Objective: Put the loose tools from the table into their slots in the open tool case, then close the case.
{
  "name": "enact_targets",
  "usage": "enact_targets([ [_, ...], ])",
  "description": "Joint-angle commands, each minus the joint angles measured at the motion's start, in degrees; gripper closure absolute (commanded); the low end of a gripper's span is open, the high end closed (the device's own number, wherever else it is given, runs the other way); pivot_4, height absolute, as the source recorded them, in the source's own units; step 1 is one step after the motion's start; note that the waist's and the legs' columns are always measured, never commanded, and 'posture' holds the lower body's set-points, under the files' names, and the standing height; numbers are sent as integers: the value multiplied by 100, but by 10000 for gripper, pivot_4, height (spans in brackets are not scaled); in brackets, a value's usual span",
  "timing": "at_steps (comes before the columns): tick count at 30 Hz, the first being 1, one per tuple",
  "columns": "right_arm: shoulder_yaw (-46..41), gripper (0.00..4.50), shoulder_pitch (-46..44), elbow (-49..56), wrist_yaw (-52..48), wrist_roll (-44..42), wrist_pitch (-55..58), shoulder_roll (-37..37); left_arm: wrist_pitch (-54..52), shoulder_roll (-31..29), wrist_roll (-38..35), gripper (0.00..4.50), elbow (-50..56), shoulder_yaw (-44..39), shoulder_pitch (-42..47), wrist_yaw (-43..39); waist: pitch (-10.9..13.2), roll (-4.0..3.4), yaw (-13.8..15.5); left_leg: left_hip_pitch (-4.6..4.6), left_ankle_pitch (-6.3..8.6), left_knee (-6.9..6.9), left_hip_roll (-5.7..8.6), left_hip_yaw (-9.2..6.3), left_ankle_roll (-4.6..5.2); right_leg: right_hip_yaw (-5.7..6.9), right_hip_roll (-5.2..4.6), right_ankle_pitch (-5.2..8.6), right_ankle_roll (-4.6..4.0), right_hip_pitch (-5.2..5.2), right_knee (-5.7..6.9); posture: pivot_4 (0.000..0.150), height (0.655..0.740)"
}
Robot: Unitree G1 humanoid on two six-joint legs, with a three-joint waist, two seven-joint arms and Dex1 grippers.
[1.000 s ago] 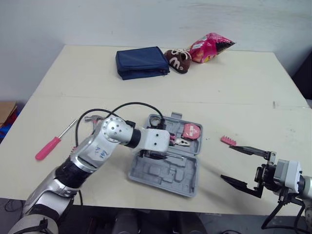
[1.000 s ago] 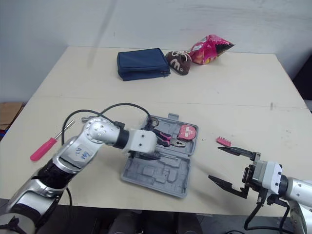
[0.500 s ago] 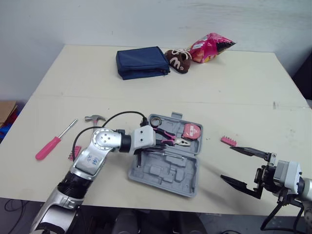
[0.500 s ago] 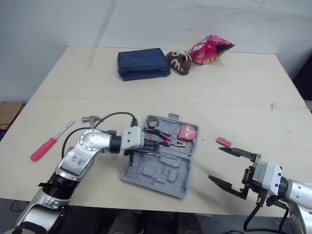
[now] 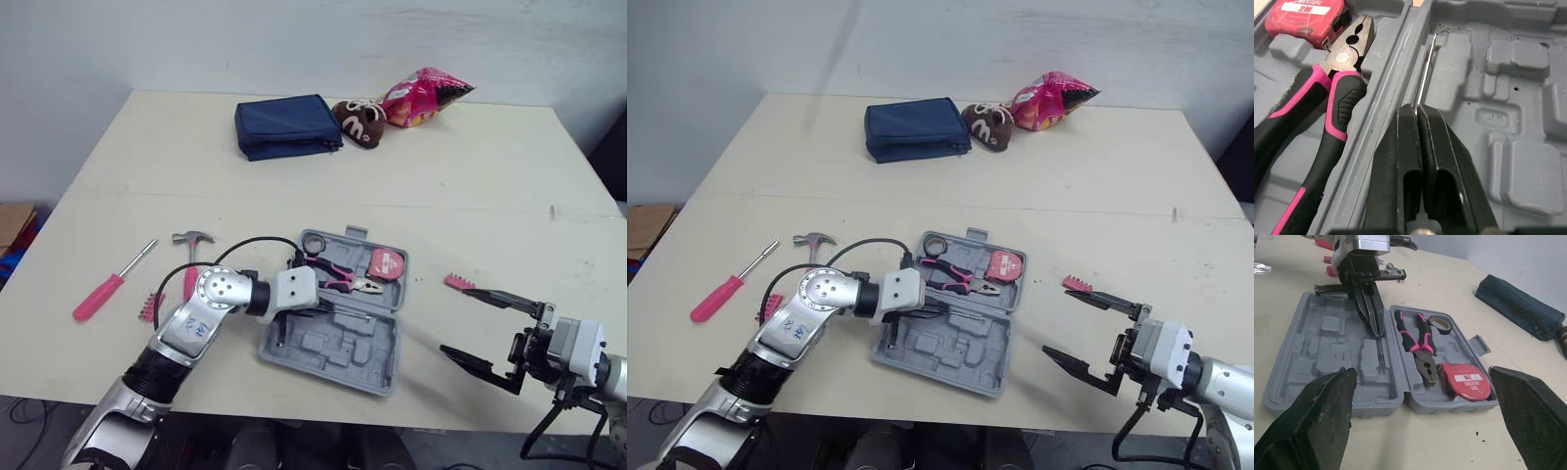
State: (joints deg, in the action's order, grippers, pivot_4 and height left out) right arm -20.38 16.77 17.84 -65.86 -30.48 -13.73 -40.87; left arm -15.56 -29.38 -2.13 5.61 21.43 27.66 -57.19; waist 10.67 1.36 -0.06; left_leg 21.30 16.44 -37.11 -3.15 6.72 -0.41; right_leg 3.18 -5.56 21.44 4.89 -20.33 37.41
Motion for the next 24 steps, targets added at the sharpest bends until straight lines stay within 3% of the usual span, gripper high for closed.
enact_targets([
  [1,-30,0,90,134,-4,-14,-92,45,-151,-141,393,44564,-137,401,-21,-119,-1,0,0,-2,0,0,0,0,0,0,0,0,0,1,0,1500,7400],
  [8,-48,0,205,68,-43,24,-259,126,-1348,-149,714,44564,-290,833,102,-24,-27,-4,0,-16,3,1,0,0,2,-1,0,0,0,19,-4,1500,7400],
  [12,-33,0,194,81,-19,42,-263,120,-1519,-238,771,44564,-225,1135,122,-149,-68,-26,-5,-92,45,14,-4,-2,35,-1,-1,0,-1,102,-31,1500,7400],
  [18,-131,0,223,220,73,34,-153,49,-57,-90,-237,44564,68,-59,-133,-202,-112,-58,-8,-109,82,15,-23,2,30,-1,6,4,-5,131,-66,1500,7400],
  [24,-414,0,306,151,-9,-71,-95,-129,971,-171,-1678,44564,357,-1479,-546,-745,-92,-61,-4,-28,61,-10,-31,3,7,6,10,3,-6,47,-47,1500,7400],
])
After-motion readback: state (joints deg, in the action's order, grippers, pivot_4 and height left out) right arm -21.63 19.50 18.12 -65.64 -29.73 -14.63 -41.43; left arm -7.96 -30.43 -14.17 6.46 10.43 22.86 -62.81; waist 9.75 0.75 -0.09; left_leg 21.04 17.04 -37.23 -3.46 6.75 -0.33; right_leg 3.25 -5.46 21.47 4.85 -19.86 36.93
